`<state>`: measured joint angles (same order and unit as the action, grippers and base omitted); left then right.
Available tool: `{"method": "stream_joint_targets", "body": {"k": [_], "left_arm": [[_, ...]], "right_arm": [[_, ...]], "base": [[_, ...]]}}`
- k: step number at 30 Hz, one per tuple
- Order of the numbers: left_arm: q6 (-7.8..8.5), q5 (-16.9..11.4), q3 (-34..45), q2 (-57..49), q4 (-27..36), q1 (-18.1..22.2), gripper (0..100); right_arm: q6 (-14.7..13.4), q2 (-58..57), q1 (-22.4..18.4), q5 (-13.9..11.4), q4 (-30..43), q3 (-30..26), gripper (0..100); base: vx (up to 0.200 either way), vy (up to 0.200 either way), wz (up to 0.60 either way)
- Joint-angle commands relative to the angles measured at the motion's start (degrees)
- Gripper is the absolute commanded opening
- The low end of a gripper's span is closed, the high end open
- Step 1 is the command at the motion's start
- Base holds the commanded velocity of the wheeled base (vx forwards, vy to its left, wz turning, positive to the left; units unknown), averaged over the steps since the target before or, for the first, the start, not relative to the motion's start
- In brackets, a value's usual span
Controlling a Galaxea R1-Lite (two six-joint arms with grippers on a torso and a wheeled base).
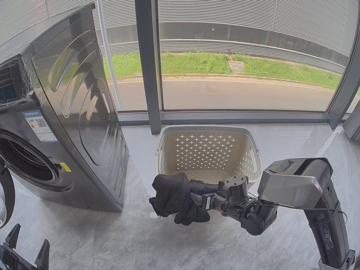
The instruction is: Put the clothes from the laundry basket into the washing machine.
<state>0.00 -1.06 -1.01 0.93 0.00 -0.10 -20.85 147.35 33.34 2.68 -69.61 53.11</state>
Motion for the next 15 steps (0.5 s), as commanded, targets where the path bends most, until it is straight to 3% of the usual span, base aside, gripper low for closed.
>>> {"method": "stream_joint_targets", "body": {"k": [1,15], "left_arm": [[0.0,0.01,1.01,-0.93,0.0,0.01,100],[-0.18,0.18,1.01,-0.93,0.0,0.01,100]], "right_arm": [[0.02,0.57,0.06,0.04,-0.18,0.06,0],[-0.07,-0.57,1.64,0.13,-2.11,-1.52,0]], "base": [[0.0,0.0,0.0],[0.0,0.0,0.0]]}}
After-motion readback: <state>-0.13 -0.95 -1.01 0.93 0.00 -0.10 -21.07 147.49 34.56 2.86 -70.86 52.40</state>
